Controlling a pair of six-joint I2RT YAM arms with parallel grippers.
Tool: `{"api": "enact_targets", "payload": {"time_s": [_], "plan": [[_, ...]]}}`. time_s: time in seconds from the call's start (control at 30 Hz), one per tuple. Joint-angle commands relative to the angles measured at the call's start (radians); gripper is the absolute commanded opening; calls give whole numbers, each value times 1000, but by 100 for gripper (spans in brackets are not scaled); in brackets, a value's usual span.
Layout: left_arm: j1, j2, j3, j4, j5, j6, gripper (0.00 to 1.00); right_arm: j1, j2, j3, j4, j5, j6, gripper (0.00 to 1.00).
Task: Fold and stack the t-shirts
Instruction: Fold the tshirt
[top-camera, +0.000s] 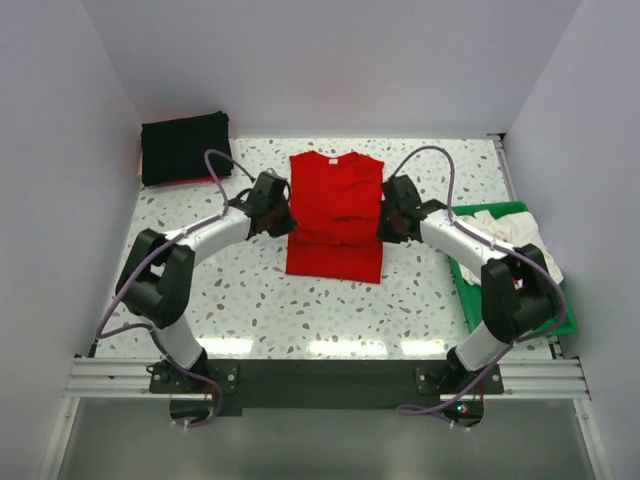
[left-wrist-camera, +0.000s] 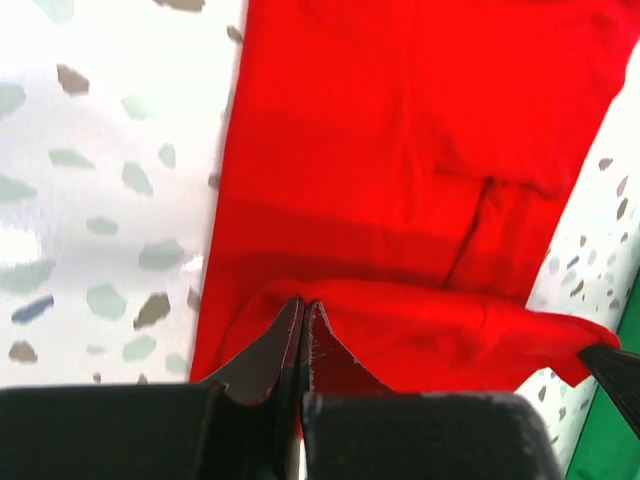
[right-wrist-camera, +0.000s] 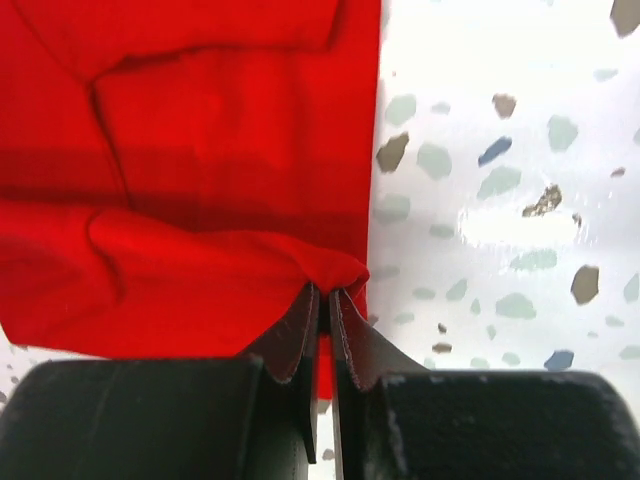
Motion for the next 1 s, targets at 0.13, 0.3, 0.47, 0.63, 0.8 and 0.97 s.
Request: {"api": "enact_targets", "payload": {"time_s": [0.13,0.3,0.47,0.63,0.8,0.97], "plan": [[60,104,126,65,8,26,0,-73,121,161,61,-88,-37,0],[82,147,165,68,14,42,0,-85,205,220,53,-105,-41,0],[107,176,191,77,25,49,0,-103,254,264,50,-116,-41,3],[136,203,246,96,100,92,25,-128,290,324,26,-108,-47,22],[163,144,243,105,146,135,47,-137,236,327,0,-79,-66,58],[151,40,99,143,171,109,28,-93,138,232,27,-69,-74,59]]}}
